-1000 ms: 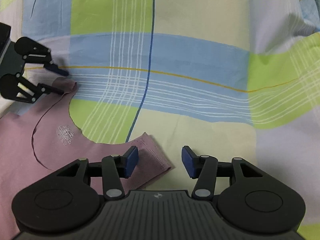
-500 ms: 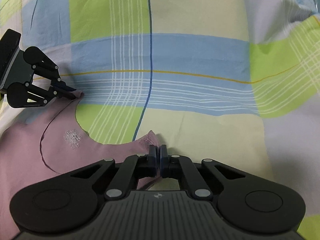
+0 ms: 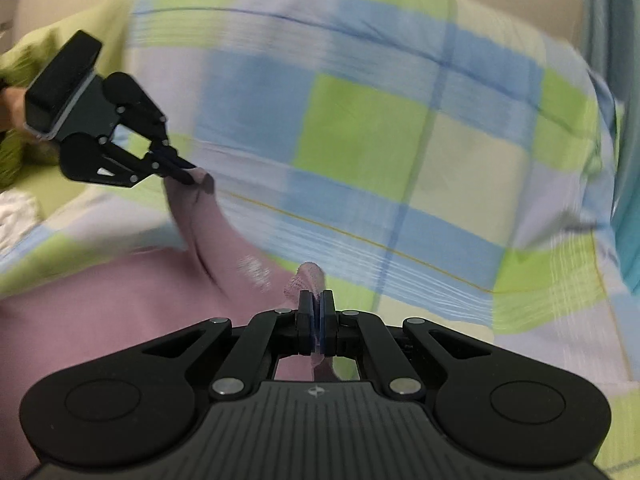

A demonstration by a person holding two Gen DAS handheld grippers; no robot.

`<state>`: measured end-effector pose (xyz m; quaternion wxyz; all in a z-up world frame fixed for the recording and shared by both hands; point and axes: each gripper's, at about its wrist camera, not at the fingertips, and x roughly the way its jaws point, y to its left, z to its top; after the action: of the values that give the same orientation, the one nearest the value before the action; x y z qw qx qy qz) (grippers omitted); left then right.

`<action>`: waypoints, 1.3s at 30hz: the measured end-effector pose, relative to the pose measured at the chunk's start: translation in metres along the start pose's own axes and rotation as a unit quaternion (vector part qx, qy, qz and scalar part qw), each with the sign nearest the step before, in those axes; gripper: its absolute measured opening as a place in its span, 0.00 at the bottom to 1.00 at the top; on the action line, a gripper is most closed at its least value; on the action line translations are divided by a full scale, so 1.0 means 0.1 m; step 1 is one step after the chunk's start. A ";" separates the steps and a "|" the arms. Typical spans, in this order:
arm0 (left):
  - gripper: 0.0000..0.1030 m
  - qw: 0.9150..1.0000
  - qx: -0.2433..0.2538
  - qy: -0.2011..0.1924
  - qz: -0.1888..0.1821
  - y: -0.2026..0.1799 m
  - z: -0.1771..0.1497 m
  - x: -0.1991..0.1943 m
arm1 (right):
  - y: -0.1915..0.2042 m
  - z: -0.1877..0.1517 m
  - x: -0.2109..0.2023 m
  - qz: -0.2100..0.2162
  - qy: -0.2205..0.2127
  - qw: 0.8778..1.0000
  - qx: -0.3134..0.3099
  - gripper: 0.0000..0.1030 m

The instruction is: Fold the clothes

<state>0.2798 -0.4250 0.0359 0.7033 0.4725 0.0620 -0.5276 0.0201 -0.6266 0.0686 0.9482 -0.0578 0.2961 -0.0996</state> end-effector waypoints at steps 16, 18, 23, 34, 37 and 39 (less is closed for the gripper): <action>0.02 1.000 -0.014 0.007 0.002 -1.77 -0.59 -2.02 | 2.18 -0.93 -1.17 -0.014 0.030 0.992 -0.124 0.01; 0.02 1.000 -0.017 0.016 0.001 -1.95 -0.69 -2.06 | 2.37 -1.09 -1.17 -0.015 0.042 0.990 -0.133 0.01; 0.02 0.999 -0.014 0.031 -0.014 -2.19 -0.85 -2.04 | 2.68 -1.39 -1.12 -0.014 0.059 0.986 -0.158 0.01; 0.05 0.998 -0.025 0.050 -0.035 -2.43 -1.11 -2.01 | 2.70 -1.70 -1.16 0.024 0.113 0.991 -0.074 0.32; 0.05 0.998 -0.025 0.046 -0.028 -2.45 -1.12 -2.05 | 2.61 -1.74 -1.13 0.025 0.123 0.992 -0.016 0.33; 0.05 0.999 -0.015 0.045 -0.022 -2.48 -1.12 -2.06 | 2.60 -1.77 -1.10 0.023 0.127 0.992 -0.001 0.34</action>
<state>0.0374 -0.2012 -0.0534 0.6949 0.4838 0.1120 -0.5201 -0.1295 -0.3580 -0.0596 0.9048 -0.0383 0.4158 -0.0839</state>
